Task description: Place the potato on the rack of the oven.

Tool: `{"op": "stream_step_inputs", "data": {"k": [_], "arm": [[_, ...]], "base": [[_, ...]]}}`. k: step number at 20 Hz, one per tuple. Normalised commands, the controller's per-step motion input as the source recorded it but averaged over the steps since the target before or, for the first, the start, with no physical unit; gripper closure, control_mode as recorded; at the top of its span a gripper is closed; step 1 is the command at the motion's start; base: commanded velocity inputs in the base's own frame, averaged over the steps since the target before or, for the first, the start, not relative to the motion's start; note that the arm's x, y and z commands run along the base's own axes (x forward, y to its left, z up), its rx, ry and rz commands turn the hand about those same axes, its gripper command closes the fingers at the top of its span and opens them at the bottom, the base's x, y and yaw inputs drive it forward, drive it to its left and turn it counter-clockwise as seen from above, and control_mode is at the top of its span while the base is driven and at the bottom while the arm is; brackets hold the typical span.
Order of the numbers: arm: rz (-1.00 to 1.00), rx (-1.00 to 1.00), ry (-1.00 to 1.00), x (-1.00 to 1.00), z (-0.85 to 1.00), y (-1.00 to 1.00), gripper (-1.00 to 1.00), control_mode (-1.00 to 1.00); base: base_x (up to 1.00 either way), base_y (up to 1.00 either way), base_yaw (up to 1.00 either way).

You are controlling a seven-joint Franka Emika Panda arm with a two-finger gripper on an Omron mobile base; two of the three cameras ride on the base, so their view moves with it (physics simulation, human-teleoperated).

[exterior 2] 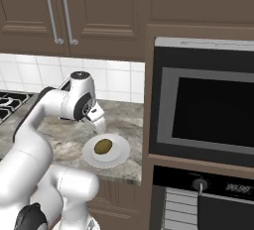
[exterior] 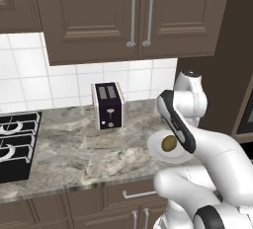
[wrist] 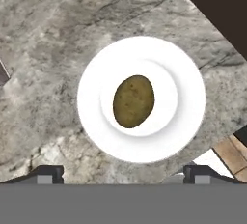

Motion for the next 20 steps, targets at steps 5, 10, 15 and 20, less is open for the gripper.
{"op": "stream_step_inputs", "data": {"k": [5, 10, 15, 20], "arm": [[-0.34, 0.12, 0.12, 0.0, -0.62, 0.0, -1.0, -1.0], [-0.23, 0.0, 0.12, 0.1, -0.46, 0.0, -1.0, -1.0], [-0.11, 0.03, 0.06, 0.4, -0.36, -0.02, -1.0, -1.0], [-0.05, 0.03, 0.08, 0.31, -0.32, -0.12, -1.0, -1.0]], "base": [[0.0, 0.0, 0.0], [0.0, 0.0, 0.0], [0.0, 0.0, 0.0], [0.0, 0.0, 0.0]]}}
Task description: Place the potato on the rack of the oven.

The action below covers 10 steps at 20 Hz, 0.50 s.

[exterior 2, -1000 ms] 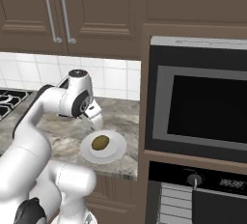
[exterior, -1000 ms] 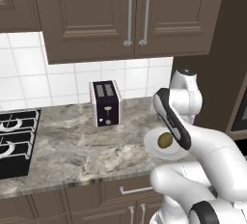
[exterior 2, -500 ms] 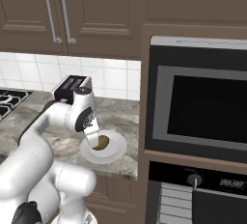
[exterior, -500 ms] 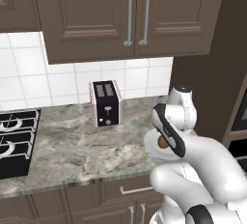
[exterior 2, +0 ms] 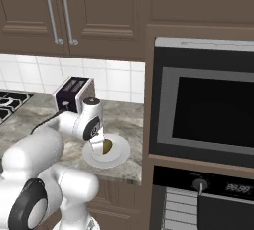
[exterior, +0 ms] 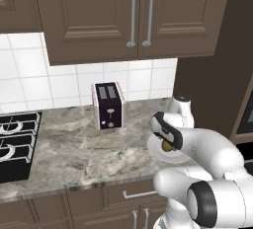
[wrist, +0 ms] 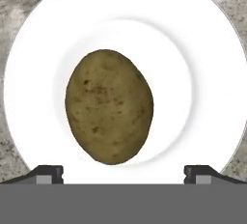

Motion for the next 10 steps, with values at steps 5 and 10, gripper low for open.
{"op": "stream_step_inputs", "data": {"k": [5, 10], "arm": [[-0.05, 0.01, 0.05, 0.32, -0.22, -0.23, -1.0, -1.0], [-0.04, 0.0, 0.03, 0.29, -0.28, -0.18, -1.0, -1.0]], "base": [[0.0, 0.0, 0.0], [0.0, 0.0, 0.0]]}}
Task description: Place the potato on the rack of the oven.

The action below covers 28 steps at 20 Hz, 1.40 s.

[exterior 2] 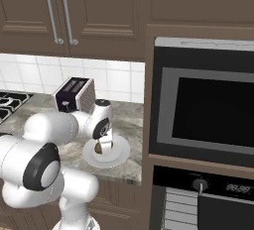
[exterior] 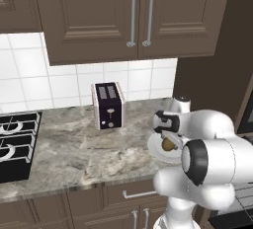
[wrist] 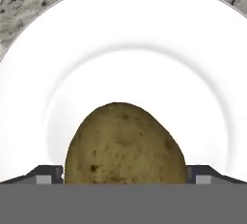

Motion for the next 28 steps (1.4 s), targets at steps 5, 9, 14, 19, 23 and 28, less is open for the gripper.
{"op": "stream_step_inputs", "data": {"k": [5, 9, 14, 19, 23, 28], "arm": [[0.0, 0.03, 0.0, 0.02, -0.27, 0.0, -1.0, -1.0], [0.0, 0.06, 0.0, -0.06, -0.26, 0.0, 1.0, -1.0], [0.0, 0.02, 0.0, -0.22, -0.17, 0.0, 1.0, -1.0], [0.0, -0.05, -0.02, -0.31, 0.26, 0.0, 1.0, -1.0], [0.0, -0.2, -0.09, -0.91, 0.98, 0.01, 1.0, -1.0], [0.0, -0.14, -0.03, -0.94, 1.0, 0.0, 1.0, -1.0]], "base": [[0.0, 0.0, 0.0], [0.0, 0.0, 0.0], [0.0, 0.0, 0.0], [0.0, 0.0, 0.0], [0.0, 0.0, 0.0], [0.0, 0.0, 0.0]]}}
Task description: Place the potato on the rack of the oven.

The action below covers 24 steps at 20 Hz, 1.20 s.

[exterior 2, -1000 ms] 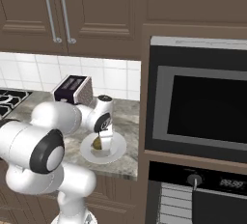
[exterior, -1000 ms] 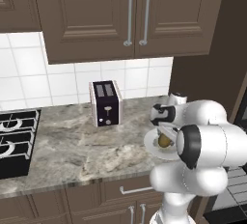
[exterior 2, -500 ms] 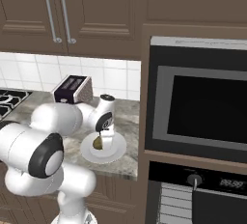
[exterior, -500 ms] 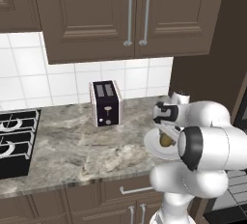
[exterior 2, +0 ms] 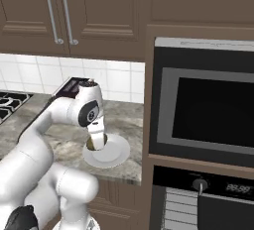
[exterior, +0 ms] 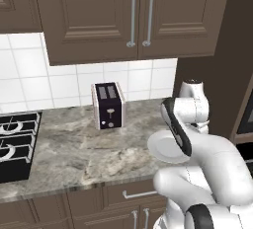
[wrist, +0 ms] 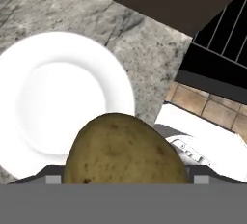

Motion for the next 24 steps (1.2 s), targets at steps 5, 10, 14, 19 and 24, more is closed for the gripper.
{"op": "stream_step_inputs", "data": {"k": [5, 10, 14, 19, 24], "arm": [[-0.01, -0.03, -0.05, -1.0, 0.94, -0.01, 1.0, -1.0], [0.0, 0.0, -0.01, -0.91, 0.9, -0.05, 1.0, -1.0], [0.0, -0.1, -0.15, -1.0, 0.58, 0.1, 1.0, -1.0], [0.08, 0.0, -0.05, -0.39, -0.01, -0.48, 1.0, -1.0], [0.21, 0.01, -0.06, -0.35, -0.02, -0.91, 1.0, -1.0]], "base": [[0.0, 0.0, 0.0], [0.0, 0.0, 0.0], [0.0, 0.0, 0.0], [0.0, 0.0, 0.0], [0.0, 0.0, 0.0]]}}
